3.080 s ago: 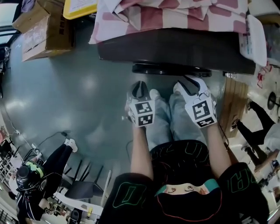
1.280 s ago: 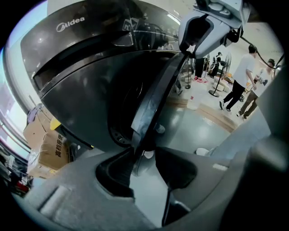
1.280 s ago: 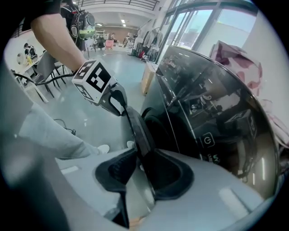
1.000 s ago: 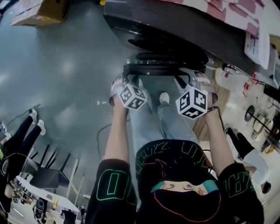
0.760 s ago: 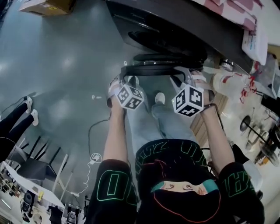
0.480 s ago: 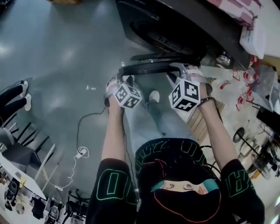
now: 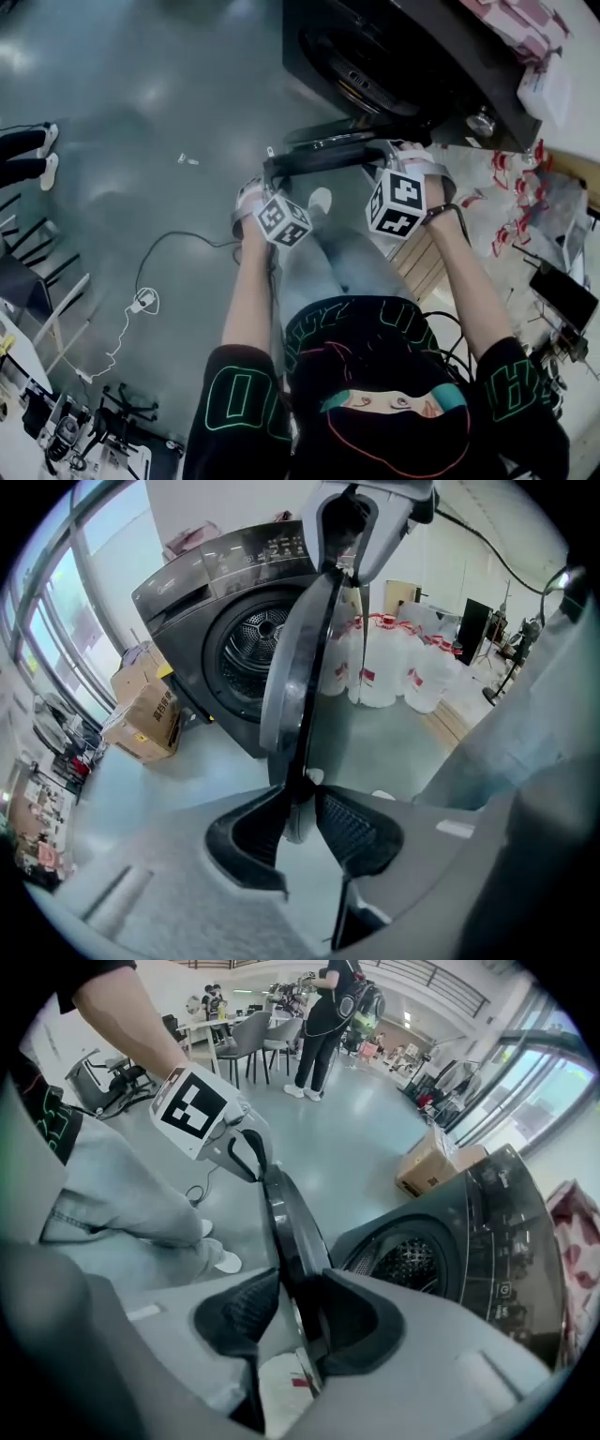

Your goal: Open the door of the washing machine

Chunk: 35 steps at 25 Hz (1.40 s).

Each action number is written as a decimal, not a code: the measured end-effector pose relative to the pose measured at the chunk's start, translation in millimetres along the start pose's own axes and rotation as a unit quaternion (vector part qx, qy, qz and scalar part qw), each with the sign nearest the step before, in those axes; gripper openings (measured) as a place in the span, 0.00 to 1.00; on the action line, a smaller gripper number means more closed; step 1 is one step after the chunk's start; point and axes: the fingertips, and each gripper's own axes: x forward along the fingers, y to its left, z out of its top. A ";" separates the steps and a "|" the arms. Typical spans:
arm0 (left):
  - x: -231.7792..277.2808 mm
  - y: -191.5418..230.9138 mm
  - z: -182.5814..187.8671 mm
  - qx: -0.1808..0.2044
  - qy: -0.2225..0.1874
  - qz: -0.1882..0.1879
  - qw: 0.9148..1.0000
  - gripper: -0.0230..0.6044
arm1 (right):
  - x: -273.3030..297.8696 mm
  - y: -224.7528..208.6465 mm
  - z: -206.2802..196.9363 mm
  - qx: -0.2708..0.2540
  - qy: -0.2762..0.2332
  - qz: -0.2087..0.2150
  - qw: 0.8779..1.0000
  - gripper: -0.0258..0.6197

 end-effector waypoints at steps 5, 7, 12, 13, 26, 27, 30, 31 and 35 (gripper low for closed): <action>-8.0 -26.1 -3.2 -0.031 -0.008 0.008 0.999 0.21 | -4.6 14.2 -7.3 -0.032 0.006 0.001 0.999 0.27; -11.2 -39.8 -6.0 -0.038 -0.008 0.006 0.999 0.20 | -5.3 23.4 -11.0 -0.044 0.010 -0.002 0.999 0.27; -16.6 -61.5 -7.1 -0.063 -0.026 0.026 0.997 0.20 | -8.2 33.2 -17.9 -0.075 0.006 -0.014 0.997 0.27; -18.5 -70.9 -7.6 -0.070 -0.027 0.027 0.997 0.20 | -9.4 38.6 -21.0 -0.083 0.007 -0.012 0.996 0.27; -44.0 -170.9 -12.0 -0.149 -0.019 0.071 0.986 0.19 | -24.0 94.2 -48.6 -0.166 -0.005 -0.020 0.986 0.28; -45.2 -177.4 -9.7 -0.158 -0.019 0.075 0.984 0.19 | -25.6 96.5 -51.7 -0.175 -0.004 -0.020 0.984 0.28; -48.2 -203.5 -2.7 -0.183 -0.021 0.076 0.980 0.19 | -30.8 107.9 -64.6 -0.199 0.002 -0.015 0.980 0.28; -48.6 -210.7 -1.6 -0.190 -0.020 0.078 0.978 0.19 | -31.8 111.1 -67.9 -0.206 0.001 -0.014 0.979 0.28; -49.1 -230.5 2.7 -0.218 -0.011 0.089 0.972 0.19 | -32.1 118.8 -76.2 -0.239 -0.014 -0.015 0.971 0.28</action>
